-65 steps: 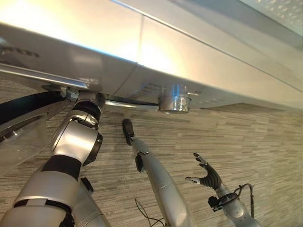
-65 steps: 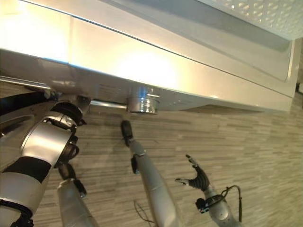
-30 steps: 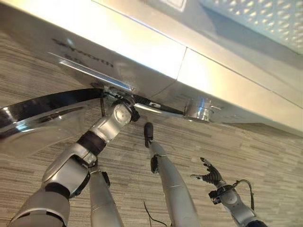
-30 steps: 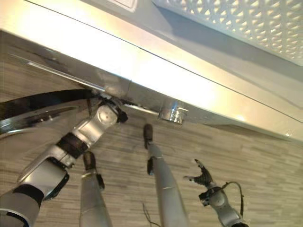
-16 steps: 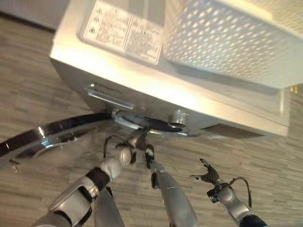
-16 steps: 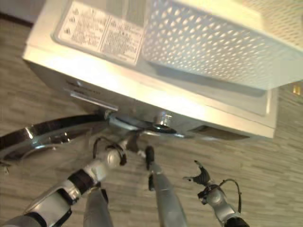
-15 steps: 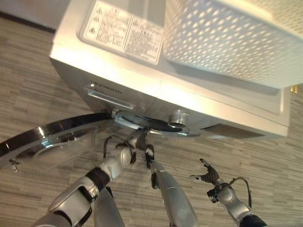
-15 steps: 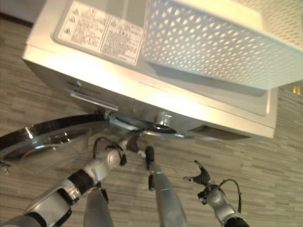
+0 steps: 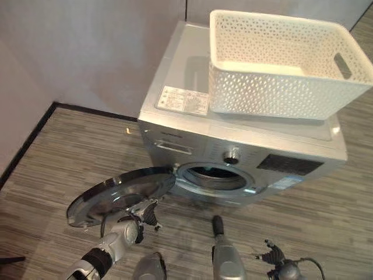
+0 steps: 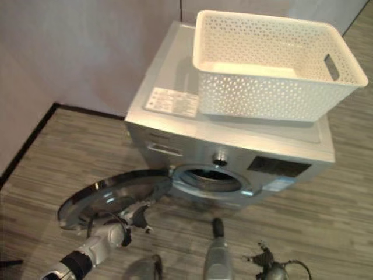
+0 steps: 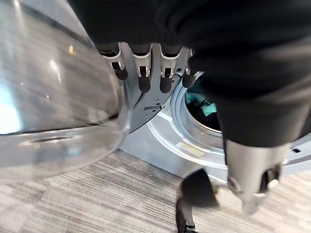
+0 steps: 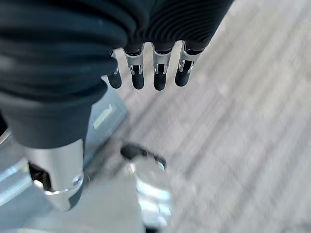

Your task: Grab the laundry basket,head to the washer,open it,put in the laundry and shut it.

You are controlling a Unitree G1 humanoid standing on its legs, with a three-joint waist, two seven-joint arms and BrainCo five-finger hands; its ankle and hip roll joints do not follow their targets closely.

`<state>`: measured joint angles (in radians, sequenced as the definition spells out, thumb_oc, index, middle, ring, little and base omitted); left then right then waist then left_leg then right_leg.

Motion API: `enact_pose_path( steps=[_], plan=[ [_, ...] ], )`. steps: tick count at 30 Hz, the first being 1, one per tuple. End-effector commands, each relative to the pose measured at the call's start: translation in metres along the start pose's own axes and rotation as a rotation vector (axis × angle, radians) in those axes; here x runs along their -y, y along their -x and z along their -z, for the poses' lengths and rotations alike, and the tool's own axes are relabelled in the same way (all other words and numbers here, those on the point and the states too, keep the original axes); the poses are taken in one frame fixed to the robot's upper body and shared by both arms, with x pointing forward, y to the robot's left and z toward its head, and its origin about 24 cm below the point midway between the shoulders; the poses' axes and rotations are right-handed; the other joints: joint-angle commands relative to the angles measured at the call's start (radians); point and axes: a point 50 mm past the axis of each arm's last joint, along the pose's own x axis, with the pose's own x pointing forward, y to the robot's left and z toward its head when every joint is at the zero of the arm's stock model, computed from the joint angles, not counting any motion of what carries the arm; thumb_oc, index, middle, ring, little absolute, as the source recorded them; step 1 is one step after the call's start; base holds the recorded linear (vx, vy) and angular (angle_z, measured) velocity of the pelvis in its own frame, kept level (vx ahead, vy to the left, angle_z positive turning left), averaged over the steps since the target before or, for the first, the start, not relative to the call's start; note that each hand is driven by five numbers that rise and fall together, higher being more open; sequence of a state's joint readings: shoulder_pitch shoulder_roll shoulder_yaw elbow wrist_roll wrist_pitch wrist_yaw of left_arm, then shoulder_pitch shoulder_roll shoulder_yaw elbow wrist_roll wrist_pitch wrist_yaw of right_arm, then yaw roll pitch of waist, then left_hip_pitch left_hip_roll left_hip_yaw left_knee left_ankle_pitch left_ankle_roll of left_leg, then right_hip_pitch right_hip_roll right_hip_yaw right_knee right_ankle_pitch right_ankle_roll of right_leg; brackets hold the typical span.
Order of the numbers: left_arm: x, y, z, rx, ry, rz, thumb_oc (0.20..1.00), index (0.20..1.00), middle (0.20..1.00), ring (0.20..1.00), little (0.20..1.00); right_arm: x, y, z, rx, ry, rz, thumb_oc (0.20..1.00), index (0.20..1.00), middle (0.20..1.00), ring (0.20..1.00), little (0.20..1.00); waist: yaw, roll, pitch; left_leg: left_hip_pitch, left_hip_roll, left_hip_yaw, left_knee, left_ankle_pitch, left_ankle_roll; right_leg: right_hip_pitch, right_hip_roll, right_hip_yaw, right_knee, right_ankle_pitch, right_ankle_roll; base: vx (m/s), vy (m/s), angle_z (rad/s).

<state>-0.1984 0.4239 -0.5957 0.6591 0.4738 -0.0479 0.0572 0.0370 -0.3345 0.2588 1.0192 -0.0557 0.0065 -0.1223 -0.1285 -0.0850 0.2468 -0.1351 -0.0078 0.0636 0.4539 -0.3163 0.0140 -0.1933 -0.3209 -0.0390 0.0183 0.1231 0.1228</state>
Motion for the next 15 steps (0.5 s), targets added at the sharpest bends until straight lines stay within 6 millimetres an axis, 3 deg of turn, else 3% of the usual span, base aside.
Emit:
enact_pose_path(
  steps=[1,2,3,4,5,6,8,11,15],
  plan=[
    [-0.009,0.004,0.003,0.001,0.141,-0.053,1.0,1.0,1.0,1.0,1.0,0.009,0.002,-0.004,0.047,0.02,0.003,1.0,1.0,1.0,1.0,1.0,0.008,0.06,-0.032,0.094,0.03,0.021,-0.211,0.053,0.013,-0.072,-0.063,-0.104,0.152,0.112,0.108,-0.13,0.193,-0.11],
    [-0.008,0.005,0.003,0.0,0.141,-0.052,1.0,1.0,1.0,1.0,1.0,0.009,0.002,-0.004,0.046,0.021,0.002,1.0,1.0,1.0,1.0,1.0,0.005,0.055,-0.035,0.095,0.024,0.02,-0.222,0.064,0.012,-0.074,-0.069,-0.104,0.151,0.115,0.106,-0.17,0.224,-0.21],
    [-0.008,0.014,0.021,-0.063,0.225,-0.064,1.0,1.0,1.0,1.0,1.0,0.014,0.005,0.003,0.037,0.006,-0.014,1.0,1.0,1.0,1.0,1.0,0.029,0.071,-0.064,0.117,0.026,0.042,-0.293,0.102,0.025,-0.04,-0.029,-0.148,0.227,0.039,0.088,-0.11,0.107,-0.3],
    [-0.008,0.014,0.021,-0.064,0.225,-0.064,1.0,1.0,1.0,1.0,1.0,0.014,0.005,0.003,0.037,0.006,-0.015,1.0,1.0,1.0,1.0,1.0,0.027,0.068,-0.066,0.116,0.023,0.042,-0.299,0.11,0.025,-0.042,-0.031,-0.148,0.225,0.042,0.086,-0.15,0.176,-0.38],
    [-0.001,0.019,0.028,-0.093,0.299,-0.053,1.0,1.0,1.0,1.0,1.0,0.014,0.004,0.012,-0.007,-0.007,-0.015,1.0,1.0,1.0,1.0,1.0,0.052,0.077,-0.097,0.128,0.021,0.057,-0.347,0.14,0.037,0.003,0.007,-0.185,0.282,-0.023,0.072,-0.07,0.059,-0.57],
    [-0.001,0.019,0.028,-0.094,0.298,-0.053,1.0,1.0,1.0,1.0,1.0,0.014,0.004,0.011,-0.007,-0.007,-0.015,1.0,1.0,1.0,1.0,1.0,0.052,0.076,-0.099,0.127,0.02,0.057,-0.351,0.147,0.037,0.002,0.007,-0.186,0.279,-0.019,0.07,-0.1,0.113,-0.72],
    [0.011,0.026,0.035,-0.132,0.429,-0.055,1.0,1.0,1.0,1.0,1.0,0.007,0.003,0.026,-0.093,-0.039,-0.029,1.0,1.0,1.0,1.0,1.0,0.094,0.083,-0.15,0.13,0.012,0.085,-0.39,0.179,0.052,0.087,0.047,-0.226,0.317,-0.094,0.054,-0.05,0.06,-0.55],
    [0.011,0.029,0.036,-0.127,0.502,-0.071,1.0,1.0,1.0,1.0,1.0,0.0,0.004,0.033,-0.133,-0.048,-0.048,1.0,1.0,1.0,1.0,1.0,0.119,0.077,-0.177,0.117,0.005,0.089,-0.397,0.201,0.051,0.139,0.08,-0.228,0.294,-0.125,0.043,-0.06,-0.034,-0.2],
    [-0.008,0.042,0.036,-0.074,0.581,-0.179,1.0,1.0,1.0,1.0,1.0,-0.015,0.004,0.032,-0.146,-0.002,-0.11,1.0,1.0,1.0,1.0,1.0,0.191,0.06,-0.212,0.098,0.025,0.115,-0.387,0.215,0.021,0.263,0.098,-0.282,0.118,-0.206,0.032,-0.06,-0.146,-0.28]
  ],
)
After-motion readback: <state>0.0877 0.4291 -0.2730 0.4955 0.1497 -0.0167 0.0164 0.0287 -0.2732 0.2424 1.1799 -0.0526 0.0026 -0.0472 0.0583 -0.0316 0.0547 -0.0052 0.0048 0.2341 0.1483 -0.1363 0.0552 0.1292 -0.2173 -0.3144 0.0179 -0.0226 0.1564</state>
